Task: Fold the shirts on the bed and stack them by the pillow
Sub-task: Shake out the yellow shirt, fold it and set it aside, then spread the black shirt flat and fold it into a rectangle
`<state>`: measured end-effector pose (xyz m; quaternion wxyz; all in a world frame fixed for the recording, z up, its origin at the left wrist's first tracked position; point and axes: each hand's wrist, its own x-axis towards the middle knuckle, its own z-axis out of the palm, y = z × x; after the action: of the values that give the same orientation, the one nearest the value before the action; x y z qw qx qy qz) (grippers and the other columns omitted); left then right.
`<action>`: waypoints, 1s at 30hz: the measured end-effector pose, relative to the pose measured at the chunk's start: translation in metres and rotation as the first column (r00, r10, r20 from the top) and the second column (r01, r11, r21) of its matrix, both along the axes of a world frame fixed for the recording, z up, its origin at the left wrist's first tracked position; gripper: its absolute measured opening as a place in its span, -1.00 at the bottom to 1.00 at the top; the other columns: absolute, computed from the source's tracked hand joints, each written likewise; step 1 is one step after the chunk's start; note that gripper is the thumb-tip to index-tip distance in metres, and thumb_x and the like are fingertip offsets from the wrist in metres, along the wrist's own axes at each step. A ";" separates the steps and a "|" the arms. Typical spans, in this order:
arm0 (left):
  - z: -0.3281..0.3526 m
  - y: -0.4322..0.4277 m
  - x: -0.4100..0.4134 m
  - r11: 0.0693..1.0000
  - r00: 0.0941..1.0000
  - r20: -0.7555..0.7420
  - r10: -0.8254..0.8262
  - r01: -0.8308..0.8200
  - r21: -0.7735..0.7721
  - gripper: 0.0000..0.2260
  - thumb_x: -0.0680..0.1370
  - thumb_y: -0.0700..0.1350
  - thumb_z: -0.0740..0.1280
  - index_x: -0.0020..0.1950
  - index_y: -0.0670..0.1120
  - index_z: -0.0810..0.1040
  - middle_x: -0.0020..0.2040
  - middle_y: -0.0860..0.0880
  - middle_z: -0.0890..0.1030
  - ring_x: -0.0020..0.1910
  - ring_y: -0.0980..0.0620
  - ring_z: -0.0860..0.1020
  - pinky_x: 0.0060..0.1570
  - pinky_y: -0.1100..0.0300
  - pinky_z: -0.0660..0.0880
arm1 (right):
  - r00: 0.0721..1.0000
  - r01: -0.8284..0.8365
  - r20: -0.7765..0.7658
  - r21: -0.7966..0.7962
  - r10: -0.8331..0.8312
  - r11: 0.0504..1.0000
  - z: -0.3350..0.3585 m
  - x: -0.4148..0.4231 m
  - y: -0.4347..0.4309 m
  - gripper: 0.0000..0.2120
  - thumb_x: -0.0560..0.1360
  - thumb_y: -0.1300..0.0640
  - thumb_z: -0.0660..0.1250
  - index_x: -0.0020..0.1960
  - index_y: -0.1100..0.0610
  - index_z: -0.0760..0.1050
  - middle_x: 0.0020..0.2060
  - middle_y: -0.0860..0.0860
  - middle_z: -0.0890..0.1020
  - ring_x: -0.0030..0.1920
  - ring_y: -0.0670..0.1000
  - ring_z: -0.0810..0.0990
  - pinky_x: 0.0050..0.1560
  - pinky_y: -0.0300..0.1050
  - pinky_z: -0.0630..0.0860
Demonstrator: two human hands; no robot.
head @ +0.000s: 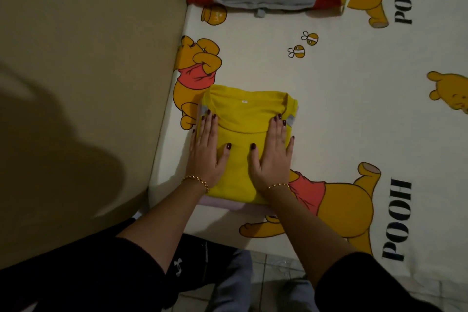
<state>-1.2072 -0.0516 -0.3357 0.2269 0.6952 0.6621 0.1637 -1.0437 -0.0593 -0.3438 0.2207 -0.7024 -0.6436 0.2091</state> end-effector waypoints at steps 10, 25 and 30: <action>0.096 -0.032 0.040 0.997 0.993 0.090 0.081 -0.080 -0.006 -0.44 0.58 0.10 0.05 0.54 -0.08 0.07 0.54 -0.01 0.10 0.52 0.08 0.00 0.47 -0.03 0.10 | 0.994 0.032 -0.105 0.005 -0.031 0.999 0.093 0.077 -0.025 -0.40 0.55 -0.04 -0.10 0.55 0.08 -0.05 0.54 -0.01 0.05 0.53 -0.07 -0.06 0.51 0.11 -0.18; 0.313 -0.079 0.405 0.892 0.889 0.272 -0.367 0.254 0.374 -0.79 0.58 -0.15 0.24 0.20 -0.10 0.51 0.17 -0.04 0.56 0.22 -0.01 0.47 0.17 0.21 0.34 | 0.968 0.249 -0.144 0.404 -0.208 0.880 0.318 0.469 -0.174 -0.63 0.51 0.14 0.20 0.29 0.20 0.46 0.25 0.09 0.53 0.35 0.09 0.41 0.35 -0.09 0.30; 0.336 -0.103 0.536 0.804 0.763 0.299 -0.573 0.451 0.388 -0.77 0.48 -0.06 0.20 0.08 -0.08 0.54 0.04 0.01 0.60 0.08 0.04 0.52 0.04 0.17 0.41 | 0.919 0.383 -0.085 0.423 -0.385 0.821 0.336 0.588 -0.241 -0.69 0.50 0.19 0.27 0.24 0.19 0.49 0.17 0.09 0.57 0.22 0.09 0.50 0.27 -0.09 0.38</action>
<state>-0.6711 -0.1544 0.0003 0.2885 0.8273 0.3511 0.3302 -0.4561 -0.2999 -0.0075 0.4068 -0.7514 -0.5194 0.0111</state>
